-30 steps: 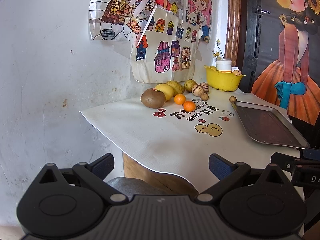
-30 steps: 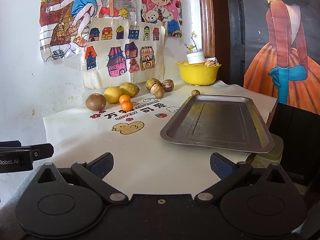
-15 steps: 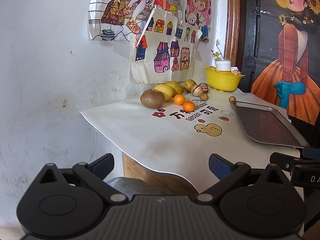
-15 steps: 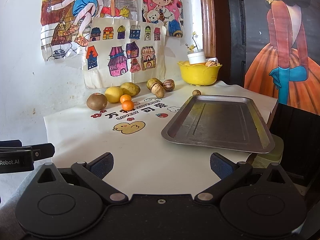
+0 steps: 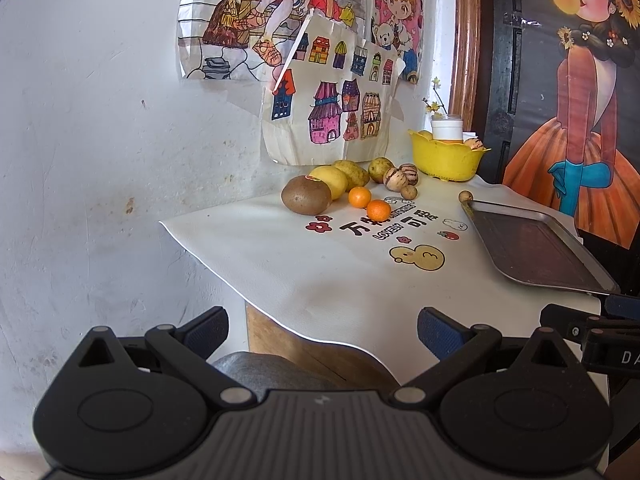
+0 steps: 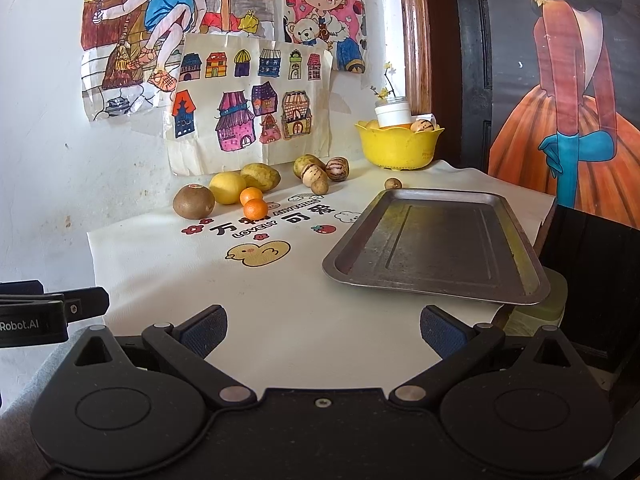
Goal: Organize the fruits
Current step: 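Grasp the tangerine with the right tool while the left tool grasps the brown kiwi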
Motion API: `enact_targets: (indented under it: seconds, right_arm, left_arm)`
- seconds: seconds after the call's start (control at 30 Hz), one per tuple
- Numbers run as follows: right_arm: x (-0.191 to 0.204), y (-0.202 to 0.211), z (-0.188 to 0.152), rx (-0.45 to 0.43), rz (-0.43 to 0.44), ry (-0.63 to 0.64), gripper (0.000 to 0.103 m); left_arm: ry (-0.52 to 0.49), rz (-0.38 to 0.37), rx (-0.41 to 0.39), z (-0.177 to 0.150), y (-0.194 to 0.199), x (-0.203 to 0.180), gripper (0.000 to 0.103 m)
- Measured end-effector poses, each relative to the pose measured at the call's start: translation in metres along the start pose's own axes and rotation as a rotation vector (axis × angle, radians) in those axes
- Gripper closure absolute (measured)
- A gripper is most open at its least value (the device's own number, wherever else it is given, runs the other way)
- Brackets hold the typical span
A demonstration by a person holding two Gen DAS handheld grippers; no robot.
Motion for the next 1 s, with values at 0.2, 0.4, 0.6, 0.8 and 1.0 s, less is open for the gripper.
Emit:
enact_targets:
  seconds: [0.2, 0.4, 0.6, 0.8, 1.0]
  right_arm:
    - [0.0, 0.0, 0.0, 0.002, 0.0, 0.0, 0.0]
    - [0.001, -0.005, -0.001, 0.011, 0.006, 0.006, 0.0]
    - [0.001, -0.011, 0.012, -0.001, 0.033, 0.059, 0.0]
    - [0.009, -0.026, 0.042, -0.022, 0.111, 0.155, 0.0]
    - [0.019, -0.051, 0.074, -0.01, 0.207, 0.216, 0.0]
  left_arm:
    - [0.001, 0.003, 0.003, -0.001, -0.001, 0.001, 0.0]
    - [0.003, 0.011, 0.013, -0.002, -0.003, 0.002, 0.0]
    - [0.002, 0.029, 0.029, 0.008, -0.012, 0.007, 0.0]
    - [-0.018, 0.064, 0.04, 0.026, -0.026, 0.014, 0.0]
    - [-0.034, 0.094, 0.051, 0.047, -0.045, 0.024, 0.0]
Point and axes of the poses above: each gripper's, at about its wrist camera, not at the fingertips, and y roughly against the way its jaws point, x to its left, z to its top, the point moved 5 cm from there along -y, roughly the way its jaws point, and after that the axes turned 6 degrees about -z, right-handed, at the moved point
